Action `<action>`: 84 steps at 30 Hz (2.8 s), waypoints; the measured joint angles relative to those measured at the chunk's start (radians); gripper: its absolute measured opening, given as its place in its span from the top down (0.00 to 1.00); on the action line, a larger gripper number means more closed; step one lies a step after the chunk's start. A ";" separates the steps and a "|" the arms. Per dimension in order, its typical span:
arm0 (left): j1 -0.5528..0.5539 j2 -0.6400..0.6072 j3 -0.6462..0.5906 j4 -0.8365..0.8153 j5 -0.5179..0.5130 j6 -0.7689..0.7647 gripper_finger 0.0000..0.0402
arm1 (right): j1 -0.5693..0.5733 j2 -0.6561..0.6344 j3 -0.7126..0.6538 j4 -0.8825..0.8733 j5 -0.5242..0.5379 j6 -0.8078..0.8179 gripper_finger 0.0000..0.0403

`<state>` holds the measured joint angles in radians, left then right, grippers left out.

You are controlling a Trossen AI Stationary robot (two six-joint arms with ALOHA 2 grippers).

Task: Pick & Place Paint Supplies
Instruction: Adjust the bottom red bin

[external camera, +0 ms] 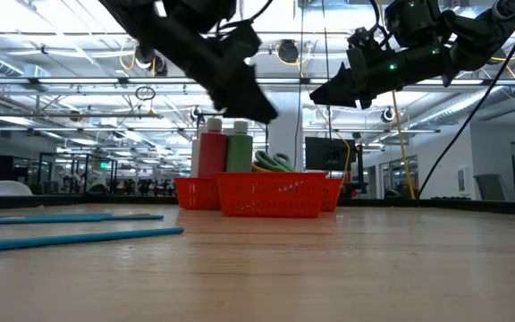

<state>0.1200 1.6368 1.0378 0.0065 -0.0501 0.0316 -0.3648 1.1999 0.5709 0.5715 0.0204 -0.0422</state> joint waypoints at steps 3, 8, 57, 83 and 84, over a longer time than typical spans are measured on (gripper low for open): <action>-0.011 -0.027 -0.004 -0.167 0.000 -0.060 0.42 | 0.000 0.000 0.000 0.001 0.000 -0.001 0.64; -0.024 -0.030 -0.067 -0.295 -0.002 -0.180 0.42 | 0.000 0.000 0.000 0.004 0.000 -0.004 0.64; -0.121 -0.029 -0.211 -0.324 -0.084 -0.324 0.42 | 0.525 0.357 0.000 0.007 0.177 0.116 0.89; -0.123 -0.029 -0.211 -0.289 -0.081 -0.336 0.42 | 0.444 0.386 0.000 -0.066 0.311 0.161 0.99; -0.123 -0.029 -0.211 -0.289 -0.081 -0.336 0.42 | 0.444 0.386 0.000 -0.066 0.304 0.161 0.99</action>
<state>-0.0025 1.6081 0.8265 -0.2825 -0.1314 -0.3046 0.0788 1.5860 0.5705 0.5053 0.3244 0.1192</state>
